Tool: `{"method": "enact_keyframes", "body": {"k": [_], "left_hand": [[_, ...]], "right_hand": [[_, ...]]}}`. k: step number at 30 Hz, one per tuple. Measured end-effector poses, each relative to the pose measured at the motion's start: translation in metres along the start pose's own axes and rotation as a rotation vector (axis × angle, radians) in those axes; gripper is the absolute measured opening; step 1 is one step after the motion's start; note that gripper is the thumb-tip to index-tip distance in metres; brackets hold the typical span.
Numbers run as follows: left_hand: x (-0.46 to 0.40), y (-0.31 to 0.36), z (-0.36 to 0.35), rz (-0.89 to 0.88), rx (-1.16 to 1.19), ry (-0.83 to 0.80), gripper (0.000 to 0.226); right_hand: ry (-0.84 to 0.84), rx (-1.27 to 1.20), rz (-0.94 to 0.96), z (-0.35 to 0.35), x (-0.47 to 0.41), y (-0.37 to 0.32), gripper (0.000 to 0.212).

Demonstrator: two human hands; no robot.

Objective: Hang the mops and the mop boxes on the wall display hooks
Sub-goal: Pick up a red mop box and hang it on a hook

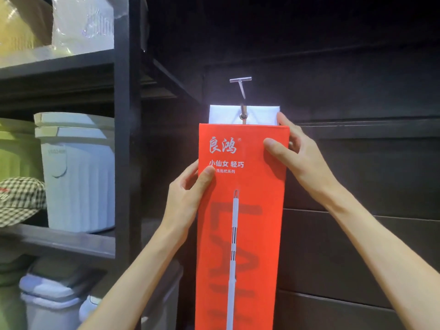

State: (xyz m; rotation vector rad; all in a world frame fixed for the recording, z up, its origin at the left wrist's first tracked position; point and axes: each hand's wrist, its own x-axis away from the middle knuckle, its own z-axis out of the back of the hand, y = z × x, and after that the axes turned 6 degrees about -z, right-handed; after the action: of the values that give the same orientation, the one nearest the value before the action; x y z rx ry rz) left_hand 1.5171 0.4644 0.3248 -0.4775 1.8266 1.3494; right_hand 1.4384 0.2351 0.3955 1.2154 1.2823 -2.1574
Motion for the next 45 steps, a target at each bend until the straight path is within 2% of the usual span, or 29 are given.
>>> {"method": "enact_keyframes", "body": {"k": [8, 13, 15, 23, 27, 31, 40, 45], "left_hand": [[-0.024, -0.036, -0.012, 0.040, 0.015, -0.039, 0.045], [-0.042, -0.066, -0.023, 0.070, 0.019, -0.035, 0.046], [-0.050, -0.078, -0.027, 0.074, 0.015, -0.033, 0.047], [-0.082, -0.123, -0.044, 0.139, 0.014, -0.057, 0.046], [-0.099, -0.141, -0.052, 0.162, -0.031, -0.053, 0.045], [-0.112, -0.160, -0.057, 0.163, -0.062, -0.054, 0.047], [-0.122, -0.181, -0.059, 0.159, -0.057, -0.068, 0.054], [-0.117, -0.178, -0.062, 0.154, -0.099, -0.035, 0.060]], "right_hand": [[-0.016, 0.063, -0.047, 0.005, -0.015, 0.032, 0.085], [-0.050, 0.112, -0.093, 0.008, -0.028, 0.048, 0.051], [-0.070, 0.121, -0.118, 0.009, -0.033, 0.057, 0.048], [-0.084, 0.177, -0.194, 0.017, -0.064, 0.111, 0.056], [-0.097, 0.220, -0.239, 0.019, -0.079, 0.137, 0.082], [-0.104, 0.218, -0.270, 0.020, -0.090, 0.158, 0.096], [-0.070, 0.196, -0.274, 0.018, -0.097, 0.178, 0.088], [-0.066, 0.225, -0.270, 0.017, -0.095, 0.174, 0.091]]}}
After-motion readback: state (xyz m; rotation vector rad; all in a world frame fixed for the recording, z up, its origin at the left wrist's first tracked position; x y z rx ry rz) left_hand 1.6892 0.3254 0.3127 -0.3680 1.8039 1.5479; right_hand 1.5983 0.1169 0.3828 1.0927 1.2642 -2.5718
